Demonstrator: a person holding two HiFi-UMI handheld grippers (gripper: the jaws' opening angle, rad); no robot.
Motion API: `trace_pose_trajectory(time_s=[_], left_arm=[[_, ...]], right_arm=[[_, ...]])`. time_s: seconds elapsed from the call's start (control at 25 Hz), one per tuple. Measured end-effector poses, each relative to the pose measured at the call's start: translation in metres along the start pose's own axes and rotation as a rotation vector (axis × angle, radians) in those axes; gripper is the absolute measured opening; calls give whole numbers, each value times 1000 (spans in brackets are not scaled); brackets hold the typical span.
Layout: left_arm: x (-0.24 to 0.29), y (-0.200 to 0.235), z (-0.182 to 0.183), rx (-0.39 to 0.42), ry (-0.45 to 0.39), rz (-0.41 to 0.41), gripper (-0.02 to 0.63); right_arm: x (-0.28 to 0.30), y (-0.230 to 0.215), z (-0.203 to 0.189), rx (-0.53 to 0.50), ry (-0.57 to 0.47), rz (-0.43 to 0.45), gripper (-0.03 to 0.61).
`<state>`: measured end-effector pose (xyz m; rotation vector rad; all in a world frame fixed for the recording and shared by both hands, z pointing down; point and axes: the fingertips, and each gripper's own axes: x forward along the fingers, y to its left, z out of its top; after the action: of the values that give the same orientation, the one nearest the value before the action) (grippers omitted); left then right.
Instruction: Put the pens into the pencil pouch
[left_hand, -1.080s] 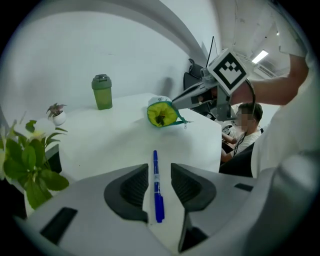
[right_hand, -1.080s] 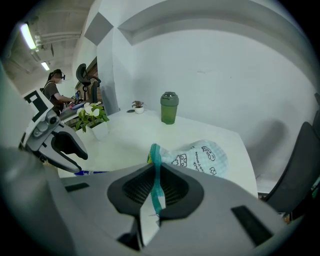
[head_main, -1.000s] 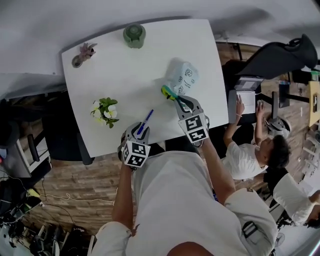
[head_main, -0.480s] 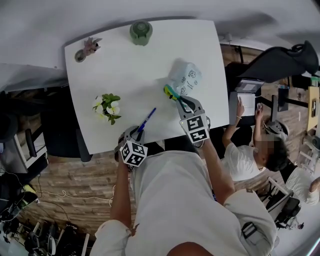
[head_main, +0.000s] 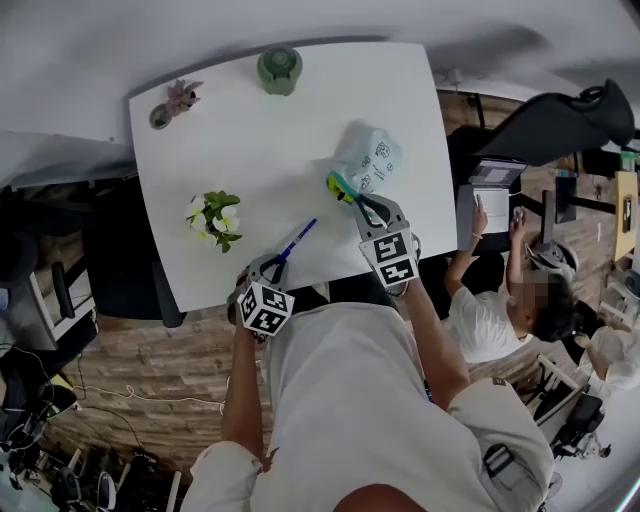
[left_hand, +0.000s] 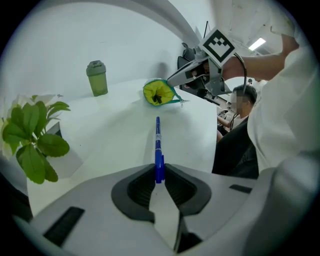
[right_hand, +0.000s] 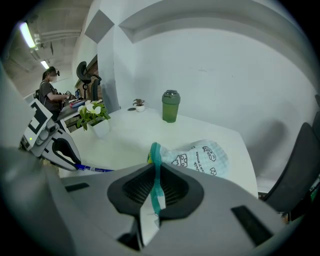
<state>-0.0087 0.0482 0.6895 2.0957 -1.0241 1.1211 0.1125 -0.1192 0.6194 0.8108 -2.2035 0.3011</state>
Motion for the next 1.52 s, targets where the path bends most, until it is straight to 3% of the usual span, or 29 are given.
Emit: trace_pose_trajectory(time_s=[0.4, 0.96, 1.32, 1.52], left_arm=[[-6, 11, 61, 11, -101, -15, 54], [42, 5, 139, 67, -136, -72, 54], [70, 2, 190, 50, -189, -103, 54], [86, -2, 207, -15, -253, -125, 54]], right_arm=[[-2, -2, 7, 3, -18, 2, 35], [-4, -7, 21, 7, -51, 25, 35], [-4, -9, 21, 27, -61, 44, 35], [-1, -12, 16, 47, -64, 50, 35]])
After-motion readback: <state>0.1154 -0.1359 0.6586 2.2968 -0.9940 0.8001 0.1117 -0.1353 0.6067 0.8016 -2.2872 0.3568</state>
